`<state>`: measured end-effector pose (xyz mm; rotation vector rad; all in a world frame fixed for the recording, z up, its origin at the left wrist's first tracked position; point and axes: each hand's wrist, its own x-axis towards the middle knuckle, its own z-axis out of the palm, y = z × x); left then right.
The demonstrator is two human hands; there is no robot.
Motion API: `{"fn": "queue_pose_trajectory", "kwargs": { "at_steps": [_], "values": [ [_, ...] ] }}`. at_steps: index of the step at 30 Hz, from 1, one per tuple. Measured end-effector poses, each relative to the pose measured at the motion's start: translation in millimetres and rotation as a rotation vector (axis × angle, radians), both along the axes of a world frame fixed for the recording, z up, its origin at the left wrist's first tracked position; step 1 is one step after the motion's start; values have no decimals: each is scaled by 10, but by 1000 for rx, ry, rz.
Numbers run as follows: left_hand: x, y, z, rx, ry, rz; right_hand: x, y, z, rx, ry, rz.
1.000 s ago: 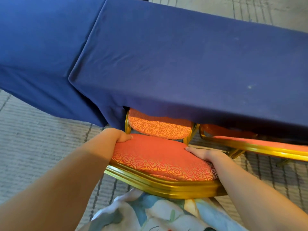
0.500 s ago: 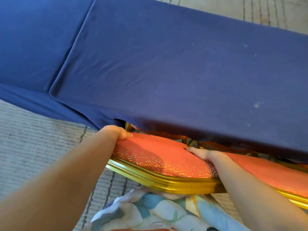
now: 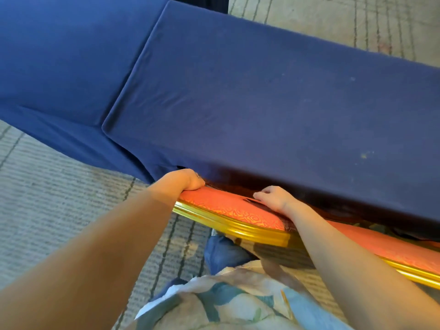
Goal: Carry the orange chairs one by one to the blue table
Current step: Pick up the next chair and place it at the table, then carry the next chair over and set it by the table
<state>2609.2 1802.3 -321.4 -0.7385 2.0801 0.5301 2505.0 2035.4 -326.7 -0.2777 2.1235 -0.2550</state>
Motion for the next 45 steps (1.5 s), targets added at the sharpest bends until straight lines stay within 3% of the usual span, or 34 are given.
{"fn": "queue_pose_trajectory", "kwargs": {
  "at_steps": [8,16,22,34,45],
  "values": [
    [417,34,429,-65,394,188,436,-223,518,-175,165,5],
    [1123,91,979,-7,814,368,1112,-431,1206,-467,403,-52],
    [1912,-32,1232,13,1004,521,1816,-751,1565,-644,463,6],
    [3480,-919,1503,-159,1146,898,2909,-2036,1897,-764,394,260],
    [3976,-2768,1928,-324,1209,1074,3024,-4207,2242,-835,367,442]
  ]
}}
